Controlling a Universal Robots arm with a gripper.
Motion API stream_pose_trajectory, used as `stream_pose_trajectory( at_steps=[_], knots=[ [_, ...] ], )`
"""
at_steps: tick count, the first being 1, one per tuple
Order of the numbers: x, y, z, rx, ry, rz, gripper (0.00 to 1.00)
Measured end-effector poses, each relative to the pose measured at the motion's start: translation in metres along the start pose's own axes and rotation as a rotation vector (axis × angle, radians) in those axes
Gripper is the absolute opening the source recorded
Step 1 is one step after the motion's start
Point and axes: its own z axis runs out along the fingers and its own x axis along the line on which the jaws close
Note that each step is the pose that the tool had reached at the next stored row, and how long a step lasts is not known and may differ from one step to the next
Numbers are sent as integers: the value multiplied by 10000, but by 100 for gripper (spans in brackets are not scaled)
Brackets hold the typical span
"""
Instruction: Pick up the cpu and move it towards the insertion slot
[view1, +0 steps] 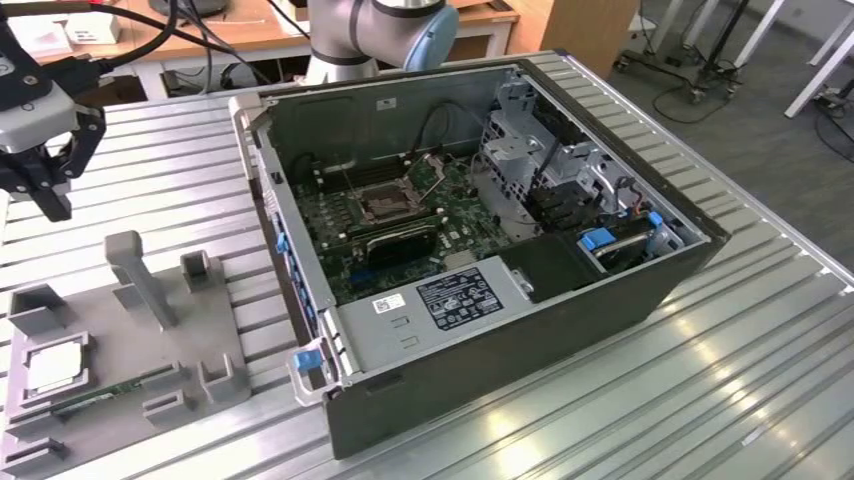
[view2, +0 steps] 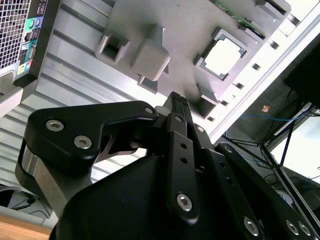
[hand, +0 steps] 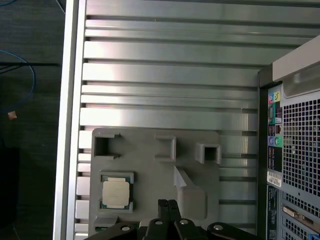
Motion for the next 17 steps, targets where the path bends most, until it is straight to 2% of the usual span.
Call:
stream_pose_trajectory(
  at_steps=[4,9,17],
  knots=[
    [52,1,2,0,-1,-1,11],
    [149,2,7,0,0,-1,11],
    [361,6,20,0,-1,0,11]
  ],
)
